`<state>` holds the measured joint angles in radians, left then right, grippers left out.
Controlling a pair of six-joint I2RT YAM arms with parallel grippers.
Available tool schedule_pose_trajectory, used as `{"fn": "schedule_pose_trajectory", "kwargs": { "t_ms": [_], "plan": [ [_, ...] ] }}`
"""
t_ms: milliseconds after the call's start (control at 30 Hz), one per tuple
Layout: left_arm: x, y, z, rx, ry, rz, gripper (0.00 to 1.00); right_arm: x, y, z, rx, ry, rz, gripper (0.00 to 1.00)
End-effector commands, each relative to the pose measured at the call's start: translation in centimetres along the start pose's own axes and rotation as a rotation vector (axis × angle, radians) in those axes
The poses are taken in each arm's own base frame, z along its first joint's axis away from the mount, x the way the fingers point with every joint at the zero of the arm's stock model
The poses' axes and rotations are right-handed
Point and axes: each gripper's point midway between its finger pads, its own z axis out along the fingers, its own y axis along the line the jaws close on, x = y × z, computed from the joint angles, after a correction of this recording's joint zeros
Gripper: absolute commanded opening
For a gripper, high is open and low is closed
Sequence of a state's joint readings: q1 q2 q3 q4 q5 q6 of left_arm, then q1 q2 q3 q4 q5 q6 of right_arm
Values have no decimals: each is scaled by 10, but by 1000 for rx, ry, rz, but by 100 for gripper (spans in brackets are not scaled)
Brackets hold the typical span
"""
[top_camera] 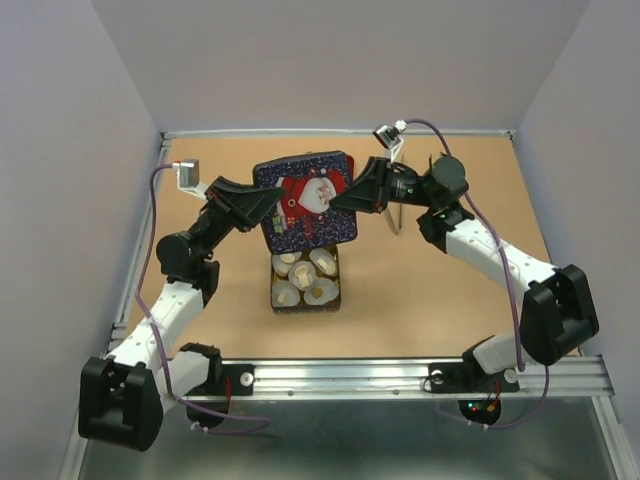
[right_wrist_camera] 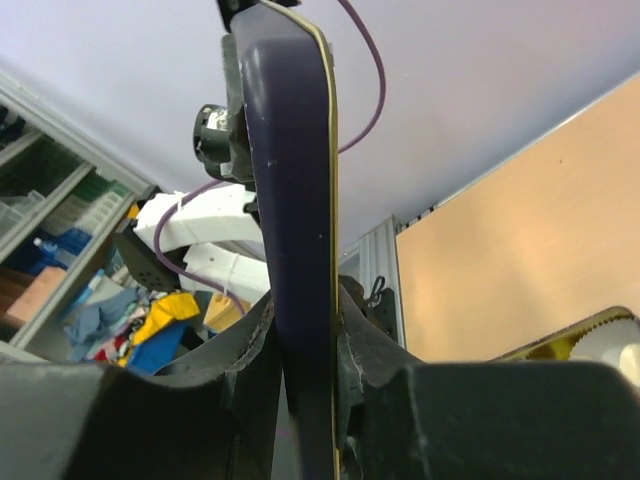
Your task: Pack the chocolate
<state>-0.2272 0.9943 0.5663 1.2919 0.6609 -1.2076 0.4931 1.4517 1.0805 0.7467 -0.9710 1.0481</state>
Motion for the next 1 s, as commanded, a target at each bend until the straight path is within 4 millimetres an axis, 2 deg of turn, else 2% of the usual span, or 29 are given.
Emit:
{"fn": "schedule_pose_trajectory", "kwargs": {
  "t_ms": [0, 233, 367, 600, 767, 967],
  "plan": [
    [4, -9, -5, 48, -1, 74, 21, 17, -6, -4, 20, -5, 28, 18],
    [30, 23, -26, -59, 50, 34, 33, 52, -36, -19, 104, -3, 137, 16],
    [50, 54, -44, -180, 89, 15, 45, 66, -45, -28, 150, -26, 185, 15],
    [78, 91, -76, -338, 115, -35, 55, 86, -58, -41, 212, -60, 282, 13],
    [94, 115, -102, -461, 118, -59, 58, 100, -70, -50, 255, -76, 334, 13],
    [103, 129, -122, -556, 135, -40, 59, 114, -81, -59, 305, -98, 374, 13]
  ]
}}
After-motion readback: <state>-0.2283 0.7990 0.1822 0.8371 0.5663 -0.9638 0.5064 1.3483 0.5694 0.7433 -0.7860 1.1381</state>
